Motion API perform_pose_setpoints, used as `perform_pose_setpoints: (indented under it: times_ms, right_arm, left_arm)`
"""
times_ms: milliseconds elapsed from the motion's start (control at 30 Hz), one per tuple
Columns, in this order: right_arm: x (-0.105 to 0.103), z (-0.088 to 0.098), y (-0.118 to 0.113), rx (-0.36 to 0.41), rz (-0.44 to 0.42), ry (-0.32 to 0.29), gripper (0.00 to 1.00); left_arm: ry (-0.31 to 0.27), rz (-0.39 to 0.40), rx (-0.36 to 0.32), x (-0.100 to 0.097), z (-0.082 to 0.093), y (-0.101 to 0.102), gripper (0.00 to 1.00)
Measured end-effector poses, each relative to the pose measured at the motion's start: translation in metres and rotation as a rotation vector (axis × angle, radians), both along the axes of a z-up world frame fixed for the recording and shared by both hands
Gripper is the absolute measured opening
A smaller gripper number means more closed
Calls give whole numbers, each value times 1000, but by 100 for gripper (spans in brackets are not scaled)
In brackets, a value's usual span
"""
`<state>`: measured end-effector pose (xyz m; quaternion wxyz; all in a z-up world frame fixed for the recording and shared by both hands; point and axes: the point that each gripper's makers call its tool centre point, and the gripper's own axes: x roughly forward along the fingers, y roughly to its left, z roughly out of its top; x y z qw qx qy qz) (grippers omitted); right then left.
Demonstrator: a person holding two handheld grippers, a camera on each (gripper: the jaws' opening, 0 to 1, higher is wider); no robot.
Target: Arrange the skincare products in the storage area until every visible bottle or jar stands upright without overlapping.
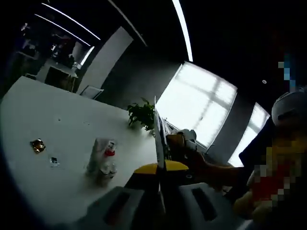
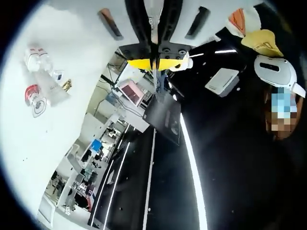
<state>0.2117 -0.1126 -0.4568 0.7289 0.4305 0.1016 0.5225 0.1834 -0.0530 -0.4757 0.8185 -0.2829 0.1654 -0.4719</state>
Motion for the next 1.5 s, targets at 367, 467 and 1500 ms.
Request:
perform_pose_setpoints:
  times_ms: [367, 467, 1500]
  right_arm:
    - [-18, -32, 33, 112, -16, 178, 22]
    - [-27, -35, 47, 141, 6, 208, 18]
    - [-7, -63, 51, -68, -55, 283, 1]
  left_arm:
    - [98, 140, -297, 16, 18, 21, 4]
    - [115, 152, -305, 16, 12, 24, 4]
    - [210, 189, -145, 3, -40, 21, 1]
